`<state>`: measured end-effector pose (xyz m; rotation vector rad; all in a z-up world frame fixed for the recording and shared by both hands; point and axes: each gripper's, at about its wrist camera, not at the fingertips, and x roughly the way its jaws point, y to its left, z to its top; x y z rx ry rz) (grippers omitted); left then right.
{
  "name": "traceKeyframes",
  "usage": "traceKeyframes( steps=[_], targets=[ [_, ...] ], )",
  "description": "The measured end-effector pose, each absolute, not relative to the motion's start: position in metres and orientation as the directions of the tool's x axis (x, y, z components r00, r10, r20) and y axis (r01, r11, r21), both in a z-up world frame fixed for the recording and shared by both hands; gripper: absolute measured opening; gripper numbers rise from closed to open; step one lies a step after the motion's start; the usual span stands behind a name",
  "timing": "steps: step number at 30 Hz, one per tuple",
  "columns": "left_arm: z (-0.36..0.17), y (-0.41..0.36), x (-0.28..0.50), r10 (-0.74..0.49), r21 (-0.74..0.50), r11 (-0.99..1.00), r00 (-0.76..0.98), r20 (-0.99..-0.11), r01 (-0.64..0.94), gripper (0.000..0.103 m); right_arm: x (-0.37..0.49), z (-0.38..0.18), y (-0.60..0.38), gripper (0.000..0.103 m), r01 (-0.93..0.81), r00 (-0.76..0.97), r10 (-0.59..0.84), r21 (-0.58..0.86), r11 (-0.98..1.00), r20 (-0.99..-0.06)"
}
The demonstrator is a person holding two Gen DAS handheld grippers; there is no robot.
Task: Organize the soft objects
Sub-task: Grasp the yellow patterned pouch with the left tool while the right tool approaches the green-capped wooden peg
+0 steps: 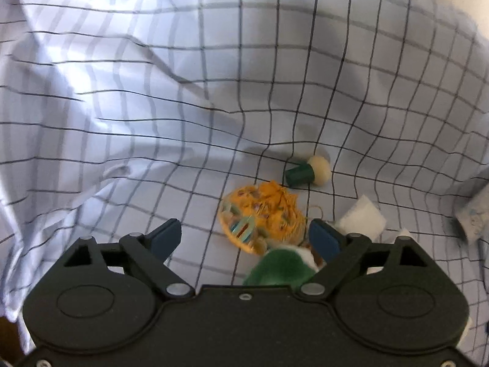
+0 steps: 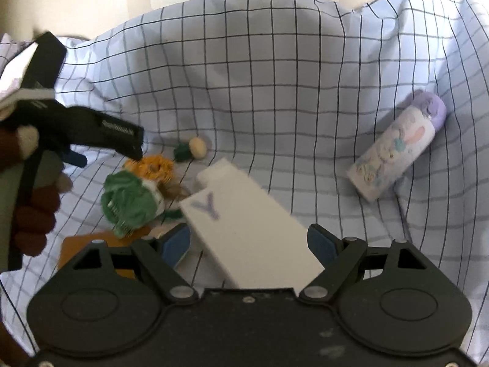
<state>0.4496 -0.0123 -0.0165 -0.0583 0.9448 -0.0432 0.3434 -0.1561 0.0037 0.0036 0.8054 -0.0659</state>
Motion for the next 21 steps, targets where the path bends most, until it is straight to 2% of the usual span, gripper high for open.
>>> traceKeyframes(
  steps=[10, 12, 16, 21],
  targets=[
    [-0.061, -0.029, 0.497, -0.071, -0.051, 0.997, 0.496, -0.866, 0.055, 0.086, 0.391, -0.007, -0.147, 0.084, 0.014, 0.69, -0.057, -0.066, 0.998, -0.721],
    [-0.066, -0.029, 0.5, -0.078, -0.05, 0.996, 0.488, -0.869, 0.07, 0.068, 0.402, -0.008, -0.143, 0.084, 0.006, 0.692, -0.056, -0.071, 0.997, -0.72],
    [-0.066, -0.014, 0.5, -0.135, -0.119, 0.991, 0.49, -0.861, 0.065, 0.064, 0.424, -0.009, -0.133, 0.084, -0.024, 0.687, -0.029, -0.062, 0.998, -0.726],
    [-0.057, 0.016, 0.494, -0.14, -0.146, 0.989, 0.514, -0.846, 0.029, 0.064, 0.459, -0.015, -0.121, 0.084, -0.039, 0.667, -0.026, -0.069, 0.997, -0.745]
  ],
)
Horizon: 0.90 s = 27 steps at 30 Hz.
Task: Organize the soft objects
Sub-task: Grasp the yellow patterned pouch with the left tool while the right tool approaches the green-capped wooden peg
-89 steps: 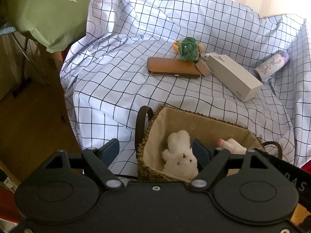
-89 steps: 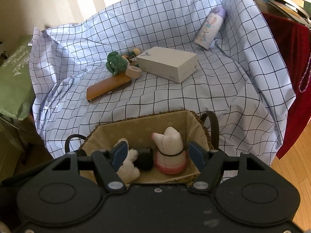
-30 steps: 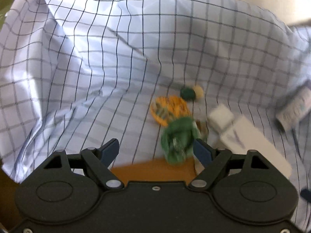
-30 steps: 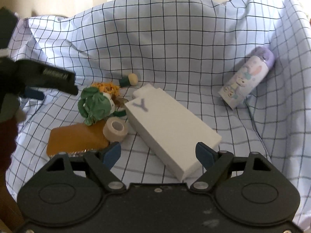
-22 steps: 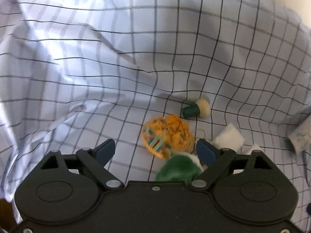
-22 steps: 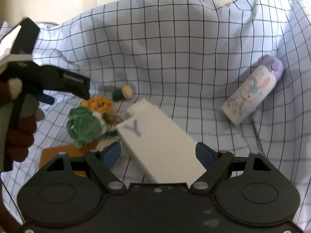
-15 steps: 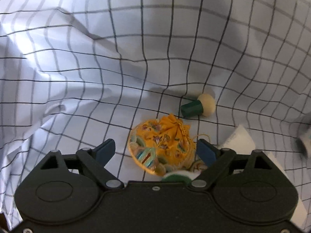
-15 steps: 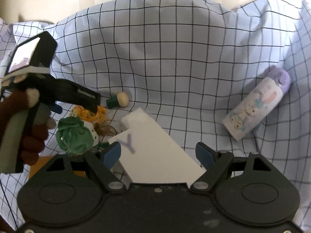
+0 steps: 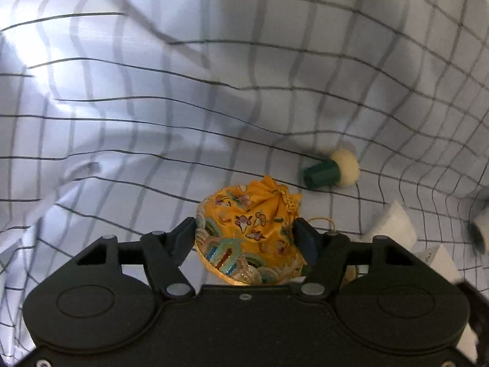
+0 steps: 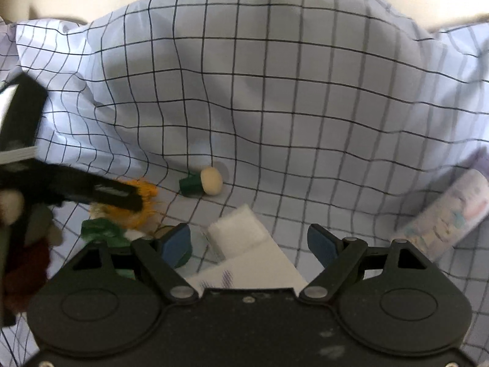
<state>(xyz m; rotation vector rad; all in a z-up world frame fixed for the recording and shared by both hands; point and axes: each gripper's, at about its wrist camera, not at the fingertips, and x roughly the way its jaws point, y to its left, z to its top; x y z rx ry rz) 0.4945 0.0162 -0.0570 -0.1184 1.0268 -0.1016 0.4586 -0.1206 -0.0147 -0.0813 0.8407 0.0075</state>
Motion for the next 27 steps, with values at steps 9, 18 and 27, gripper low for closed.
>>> traceKeyframes(
  steps=[9, 18, 27],
  targets=[
    [-0.042, 0.064, 0.486, -0.168, -0.231, 0.972, 0.562, -0.81, -0.043, 0.064, 0.533, -0.045, -0.089, 0.084, -0.077, 0.604, -0.018, -0.081, 0.994, -0.797],
    [-0.029, 0.076, 0.478, -0.188, -0.274, 0.96, 0.603, -0.775, -0.052, 0.064, 0.572, -0.072, -0.072, 0.083, -0.099, 0.591, -0.043, -0.125, 0.987, -0.806],
    [0.0, 0.073, 0.455, -0.231, -0.302, 0.953, 0.662, -0.713, 0.008, 0.064, 0.591, -0.089, -0.063, 0.082, -0.123, 0.58, -0.082, -0.187, 0.975, -0.811]
  ],
)
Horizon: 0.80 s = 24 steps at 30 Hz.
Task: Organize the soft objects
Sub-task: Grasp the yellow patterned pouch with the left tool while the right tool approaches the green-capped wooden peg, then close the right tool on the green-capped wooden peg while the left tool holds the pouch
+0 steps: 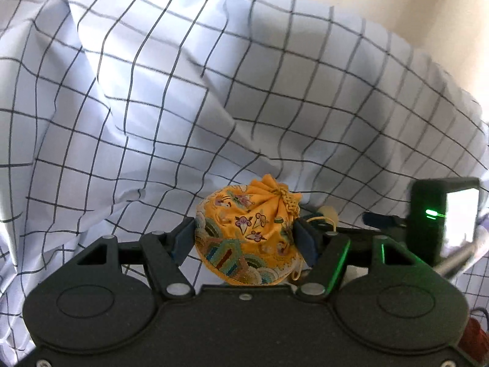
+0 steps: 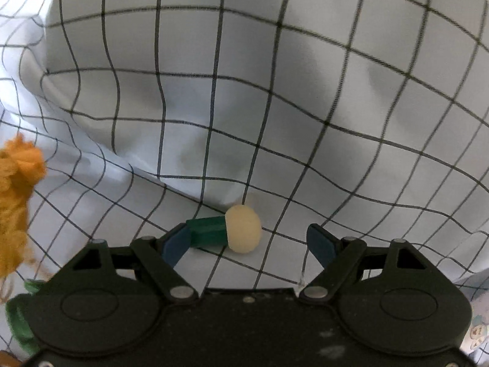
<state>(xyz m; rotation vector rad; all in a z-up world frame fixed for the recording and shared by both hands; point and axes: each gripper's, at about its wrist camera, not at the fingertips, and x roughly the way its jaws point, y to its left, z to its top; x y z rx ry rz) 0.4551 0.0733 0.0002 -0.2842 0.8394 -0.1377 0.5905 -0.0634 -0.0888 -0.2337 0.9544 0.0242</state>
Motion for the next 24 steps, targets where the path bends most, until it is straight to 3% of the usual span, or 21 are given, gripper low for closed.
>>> traceKeyframes(
  steps=[6, 11, 14, 16, 19, 24],
  targets=[
    [0.007, 0.069, 0.441, -0.218, -0.268, 0.963, 0.675, -0.704, 0.032, 0.064, 0.602, -0.098, -0.059, 0.07, -0.137, 0.558, -0.089, -0.198, 0.971, -0.825],
    [0.006, 0.069, 0.435, -0.215, -0.257, 0.966, 0.669, -0.712, 0.037, 0.064, 0.61, -0.104, -0.065, 0.043, -0.125, 0.507, -0.059, -0.141, 0.982, -0.86],
    [0.004, 0.069, 0.433, -0.195, -0.237, 0.971, 0.669, -0.717, 0.029, 0.064, 0.612, -0.104, -0.072, 0.033, -0.109, 0.496, -0.037, -0.104, 0.989, -0.868],
    [0.002, 0.069, 0.431, -0.195, -0.237, 0.971, 0.662, -0.723, 0.028, 0.064, 0.612, -0.101, -0.076, 0.034, -0.106, 0.495, -0.017, -0.079, 0.991, -0.869],
    [0.001, 0.07, 0.431, -0.193, -0.236, 0.972, 0.658, -0.728, 0.025, 0.064, 0.615, -0.092, -0.09, 0.058, -0.074, 0.515, 0.0, -0.045, 0.996, -0.857],
    [0.0, 0.072, 0.434, -0.189, -0.24, 0.971, 0.662, -0.726, 0.014, 0.064, 0.621, -0.081, -0.096, 0.07, -0.054, 0.536, -0.005, -0.04, 0.998, -0.844]
  ],
)
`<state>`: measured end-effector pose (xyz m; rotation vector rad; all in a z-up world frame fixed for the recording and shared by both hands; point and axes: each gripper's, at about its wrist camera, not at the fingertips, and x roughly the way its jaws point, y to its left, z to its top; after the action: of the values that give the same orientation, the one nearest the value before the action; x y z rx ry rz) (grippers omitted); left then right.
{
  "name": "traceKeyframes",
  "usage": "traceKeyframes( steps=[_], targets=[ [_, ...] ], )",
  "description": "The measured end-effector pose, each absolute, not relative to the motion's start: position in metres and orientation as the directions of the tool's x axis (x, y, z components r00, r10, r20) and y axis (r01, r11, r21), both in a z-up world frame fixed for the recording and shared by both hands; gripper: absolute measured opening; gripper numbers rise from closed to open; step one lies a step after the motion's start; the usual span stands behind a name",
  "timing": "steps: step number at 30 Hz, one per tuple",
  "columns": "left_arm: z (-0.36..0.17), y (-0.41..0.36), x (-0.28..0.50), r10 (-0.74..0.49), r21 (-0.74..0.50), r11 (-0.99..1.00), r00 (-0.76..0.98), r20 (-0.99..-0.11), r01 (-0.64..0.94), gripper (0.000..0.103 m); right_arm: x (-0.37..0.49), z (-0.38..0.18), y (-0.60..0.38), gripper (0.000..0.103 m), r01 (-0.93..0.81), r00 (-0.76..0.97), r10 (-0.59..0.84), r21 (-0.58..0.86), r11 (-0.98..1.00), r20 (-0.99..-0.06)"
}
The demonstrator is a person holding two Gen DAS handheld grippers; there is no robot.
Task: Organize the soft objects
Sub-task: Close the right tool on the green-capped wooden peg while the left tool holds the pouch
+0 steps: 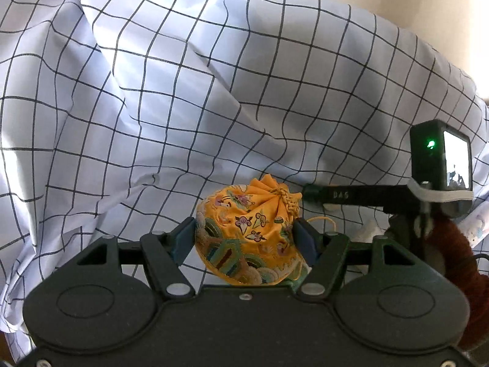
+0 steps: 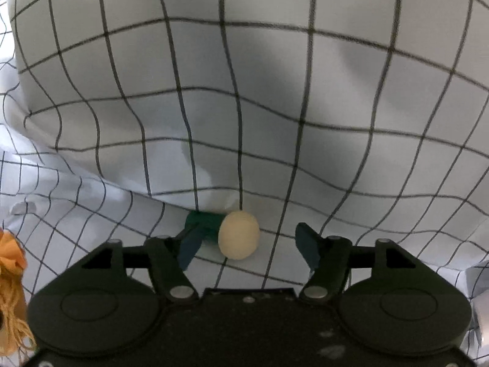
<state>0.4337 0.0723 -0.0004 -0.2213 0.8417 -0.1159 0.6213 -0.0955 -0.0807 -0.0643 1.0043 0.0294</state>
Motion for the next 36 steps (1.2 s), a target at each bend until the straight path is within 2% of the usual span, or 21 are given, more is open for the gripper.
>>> traceKeyframes(
  steps=[21, 22, 24, 25, 36],
  targets=[
    [-0.009, 0.081, 0.43, -0.122, -0.187, 0.982, 0.671, -0.731, -0.026, 0.064, 0.618, -0.081, -0.061, 0.072, -0.002, 0.501, -0.067, -0.079, 0.997, -0.863],
    [-0.009, 0.081, 0.43, -0.12, -0.186, 0.982, 0.672, -0.731, -0.027, 0.064, 0.618, -0.081, -0.062, 0.071, 0.007, 0.499, -0.068, -0.074, 0.997, -0.864],
    [-0.009, 0.082, 0.43, -0.118, -0.184, 0.983, 0.673, -0.73, -0.027, 0.064, 0.62, -0.079, -0.062, 0.06, 0.015, 0.492, -0.072, -0.074, 0.997, -0.868],
    [-0.009, 0.082, 0.429, -0.118, -0.183, 0.983, 0.674, -0.73, -0.026, 0.064, 0.62, -0.079, -0.063, 0.059, 0.015, 0.484, -0.067, -0.068, 0.998, -0.873],
    [-0.002, 0.076, 0.417, -0.124, -0.169, 0.986, 0.683, -0.72, 0.0, 0.064, 0.598, -0.065, -0.079, 0.058, 0.006, 0.509, -0.048, -0.052, 0.999, -0.86]
  ],
)
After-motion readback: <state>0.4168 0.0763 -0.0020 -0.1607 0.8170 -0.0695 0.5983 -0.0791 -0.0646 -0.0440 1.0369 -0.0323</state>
